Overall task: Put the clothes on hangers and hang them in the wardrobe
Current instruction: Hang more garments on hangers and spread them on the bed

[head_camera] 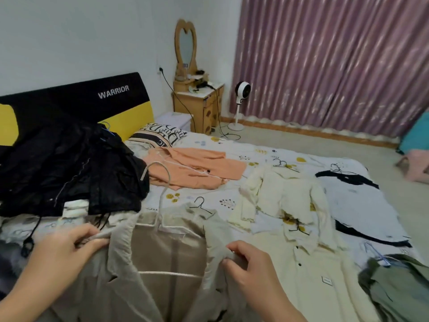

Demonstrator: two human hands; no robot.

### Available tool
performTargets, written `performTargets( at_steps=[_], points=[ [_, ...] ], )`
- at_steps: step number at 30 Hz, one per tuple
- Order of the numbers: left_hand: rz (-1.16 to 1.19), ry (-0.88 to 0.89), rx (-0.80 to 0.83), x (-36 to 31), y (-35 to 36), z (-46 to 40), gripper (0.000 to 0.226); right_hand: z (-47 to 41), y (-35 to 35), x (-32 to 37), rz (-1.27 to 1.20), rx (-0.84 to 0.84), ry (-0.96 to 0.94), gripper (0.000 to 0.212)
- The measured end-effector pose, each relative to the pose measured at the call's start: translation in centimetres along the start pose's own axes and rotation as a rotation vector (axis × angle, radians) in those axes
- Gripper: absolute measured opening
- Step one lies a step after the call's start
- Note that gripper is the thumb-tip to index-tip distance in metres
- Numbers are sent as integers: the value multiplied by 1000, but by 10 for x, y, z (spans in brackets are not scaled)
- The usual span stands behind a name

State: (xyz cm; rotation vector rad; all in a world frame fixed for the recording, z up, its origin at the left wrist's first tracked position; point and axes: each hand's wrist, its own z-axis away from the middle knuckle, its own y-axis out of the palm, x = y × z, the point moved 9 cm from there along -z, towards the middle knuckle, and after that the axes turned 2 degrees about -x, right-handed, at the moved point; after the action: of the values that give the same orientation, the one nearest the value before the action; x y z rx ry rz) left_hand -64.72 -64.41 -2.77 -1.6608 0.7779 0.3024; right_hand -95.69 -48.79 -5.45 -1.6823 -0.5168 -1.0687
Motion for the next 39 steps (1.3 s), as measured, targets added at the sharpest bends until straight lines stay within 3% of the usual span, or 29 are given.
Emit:
performTargets(
  at_steps=[3, 4, 11, 15, 20, 24, 25, 27, 30, 35, 39],
  points=[
    [-24, 24, 119, -4, -2, 23, 36, 40, 4, -5, -10, -105, 69, 9],
    [-16, 44, 171, -4, 0, 32, 36, 54, 5, -6, -16, -138, 102, 3],
    [87, 223, 452, -36, 23, 73, 28, 164, -21, -11, -100, -338, 300, 20],
    [151, 427, 581, -94, 48, 105, 26, 229, -63, -20, -51, -480, 386, 10],
    [231, 638, 756, -177, 82, 161, 22, 308, -124, -30, 23, -699, 467, 12],
    [386, 700, 877, -242, 105, 214, 12, 368, -178, -39, 116, -839, 520, 17],
    [420, 703, 906, -257, 113, 228, 22, 384, -192, -41, 135, -865, 531, 18],
    [463, 723, 932, -287, 130, 257, 38, 417, -219, -51, 183, -911, 569, 16],
    [512, 760, 986, -334, 161, 309, 26, 470, -263, -73, 237, -993, 621, 19],
    [563, 859, 1061, -416, 202, 400, 34, 549, -341, -115, 260, -1074, 696, 17],
    [595, 954, 1029, -478, 222, 456, 37, 583, -409, -144, 344, -1089, 715, 19]
  ],
)
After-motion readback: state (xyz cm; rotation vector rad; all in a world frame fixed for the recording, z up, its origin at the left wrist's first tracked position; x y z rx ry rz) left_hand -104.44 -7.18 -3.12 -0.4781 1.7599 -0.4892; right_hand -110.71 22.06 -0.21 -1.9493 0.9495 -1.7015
